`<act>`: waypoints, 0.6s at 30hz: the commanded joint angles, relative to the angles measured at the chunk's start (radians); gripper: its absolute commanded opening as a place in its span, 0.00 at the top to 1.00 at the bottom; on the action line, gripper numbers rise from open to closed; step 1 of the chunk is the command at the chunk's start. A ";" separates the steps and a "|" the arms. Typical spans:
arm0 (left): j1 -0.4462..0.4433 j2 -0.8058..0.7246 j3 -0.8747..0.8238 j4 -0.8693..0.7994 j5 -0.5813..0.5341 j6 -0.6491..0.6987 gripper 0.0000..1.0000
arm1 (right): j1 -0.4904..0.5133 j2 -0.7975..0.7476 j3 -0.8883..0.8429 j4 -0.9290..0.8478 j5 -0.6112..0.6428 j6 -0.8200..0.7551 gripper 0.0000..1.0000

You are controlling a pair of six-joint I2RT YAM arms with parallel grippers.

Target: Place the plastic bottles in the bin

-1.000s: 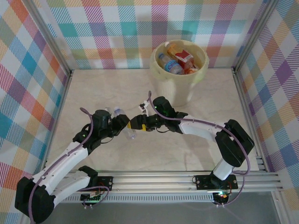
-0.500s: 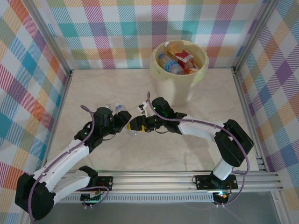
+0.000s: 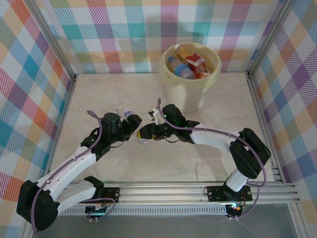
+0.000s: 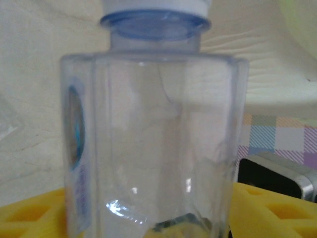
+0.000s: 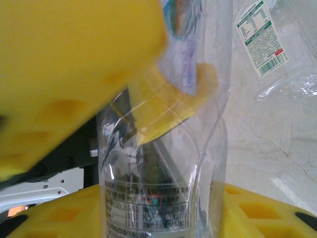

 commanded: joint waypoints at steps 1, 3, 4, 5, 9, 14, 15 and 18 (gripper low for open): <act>-0.011 -0.011 0.059 0.046 0.005 -0.003 0.16 | 0.001 -0.063 -0.004 -0.045 0.031 -0.044 0.52; -0.010 -0.019 0.096 0.010 0.008 0.020 0.01 | -0.011 -0.089 -0.010 -0.079 0.049 -0.057 0.52; -0.010 -0.023 0.118 -0.008 0.008 0.039 0.00 | -0.017 -0.103 -0.013 -0.097 0.058 -0.067 0.52; -0.009 -0.028 0.146 -0.040 0.008 0.066 0.00 | -0.026 -0.121 -0.013 -0.129 0.069 -0.085 0.52; -0.009 -0.059 0.252 -0.150 0.017 0.217 0.00 | -0.077 -0.214 0.001 -0.304 0.129 -0.186 0.52; -0.009 -0.047 0.372 -0.216 0.140 0.502 0.00 | -0.137 -0.338 0.070 -0.525 0.248 -0.347 0.52; -0.009 -0.034 0.398 -0.231 0.170 0.559 0.00 | -0.152 -0.358 0.087 -0.559 0.271 -0.372 0.52; -0.009 -0.002 0.460 -0.264 0.264 0.715 0.00 | -0.204 -0.410 0.130 -0.618 0.297 -0.428 0.52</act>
